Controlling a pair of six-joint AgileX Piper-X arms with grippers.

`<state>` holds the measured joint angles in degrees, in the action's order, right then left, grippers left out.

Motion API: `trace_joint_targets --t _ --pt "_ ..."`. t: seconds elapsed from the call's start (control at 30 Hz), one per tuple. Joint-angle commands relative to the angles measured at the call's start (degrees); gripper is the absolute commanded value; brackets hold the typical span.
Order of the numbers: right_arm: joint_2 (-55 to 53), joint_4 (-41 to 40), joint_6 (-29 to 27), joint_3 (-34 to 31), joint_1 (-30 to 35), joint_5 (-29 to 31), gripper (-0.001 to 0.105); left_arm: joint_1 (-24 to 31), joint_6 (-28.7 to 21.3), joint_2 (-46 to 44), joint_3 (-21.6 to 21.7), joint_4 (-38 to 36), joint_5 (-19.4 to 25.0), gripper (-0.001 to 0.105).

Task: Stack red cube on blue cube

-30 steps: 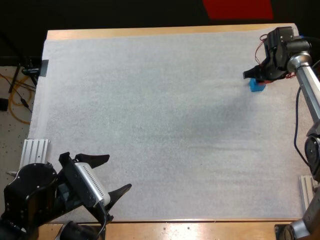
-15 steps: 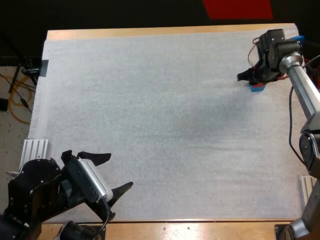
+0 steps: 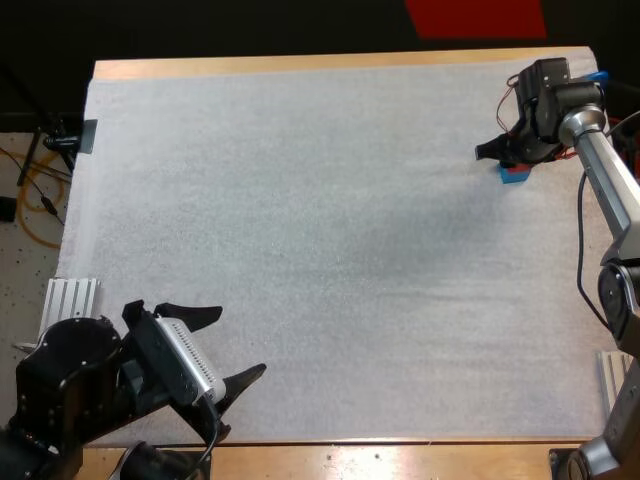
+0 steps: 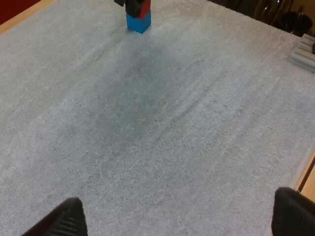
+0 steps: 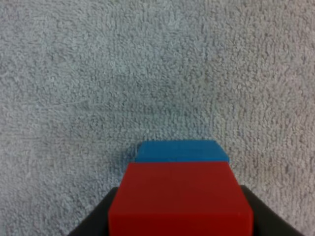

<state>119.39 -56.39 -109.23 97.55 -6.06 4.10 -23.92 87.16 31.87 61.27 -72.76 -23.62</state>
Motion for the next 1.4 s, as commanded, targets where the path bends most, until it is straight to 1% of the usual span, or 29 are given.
trace_joint_targets --t 0.0,0.1,0.13,0.2,0.27,0.3,0.37,0.7,0.83,0.93,1.0,1.03,1.1,1.17,1.2,1.27,1.3,1.37 --pt "-0.2 0.9 0.1 0.5 0.1 0.4 0.031 -0.2 0.9 0.0 0.2 0.7 -0.2 0.074" --pt "-0.2 1.1 0.1 0.5 0.1 0.4 0.031 -0.2 0.9 0.0 0.2 0.7 -0.2 0.074" --pt "-0.2 1.1 0.4 0.5 0.1 0.4 0.033 -0.2 0.9 0.0 0.2 0.7 -0.2 0.074" --pt "-0.2 1.2 1.1 0.5 0.1 0.3 0.041 -0.2 0.9 0.0 0.2 0.7 -0.2 0.074" --pt "-0.2 1.4 1.1 0.5 0.1 0.3 0.052 -0.2 0.9 0.0 0.2 0.7 -0.2 0.074" --pt "-0.2 1.6 1.1 0.5 0.1 0.3 0.054 -0.2 0.9 0.0 0.2 0.7 -0.2 0.074" --pt "-0.2 1.7 1.1 0.5 0.1 0.3 0.061 -0.2 0.9 0.0 0.2 0.7 -0.2 0.074" --pt "-2.1 1.7 1.5 0.5 -0.1 -0.1 0.062 -0.2 0.9 0.0 0.2 0.7 -0.2 0.074" --pt "-6.2 3.0 1.5 0.5 -0.3 -0.5 0.062 -0.2 0.9 0.0 0.2 1.4 -3.3 0.074" --pt "-9.5 3.9 1.5 0.5 -0.5 -0.5 0.062 -0.2 0.9 0.0 0.2 2.4 -3.4 0.074" --pt "-12.0 3.9 1.5 0.5 -0.8 -0.7 0.062 -0.2 0.6 0.0 0.2 4.0 -3.4 0.074" --pt "-13.7 3.9 1.5 0.5 -0.9 -0.8 0.062 -0.2 0.4 0.1 0.2 5.9 -3.4 0.074" --pt "-16.2 3.9 1.5 0.5 -1.1 -1.0 0.062 -0.2 0.5 0.5 0.2 9.6 -2.5 0.074" --pt "-19.3 3.9 1.5 0.5 -1.5 -1.0 0.062 -0.1 0.5 1.3 0.2 14.1 -0.3 0.074" --pt "-20.1 3.9 1.5 0.5 -1.6 -1.0 0.062 -0.1 0.5 1.6 0.2 15.1 0.7 0.074" --pt "-23.0 3.9 1.8 0.5 -1.6 -1.4 0.062 -0.1 1.2 3.2 0.2 18.7 5.4 0.074" --pt "-23.8 3.9 2.1 0.3 -1.6 -1.5 0.062 -0.1 1.3 3.7 0.2 19.1 6.0 0.074" --pt "-26.8 3.9 2.5 -0.3 -1.6 -1.5 0.062 0.5 1.3 5.8 0.2 21.8 8.8 0.074"
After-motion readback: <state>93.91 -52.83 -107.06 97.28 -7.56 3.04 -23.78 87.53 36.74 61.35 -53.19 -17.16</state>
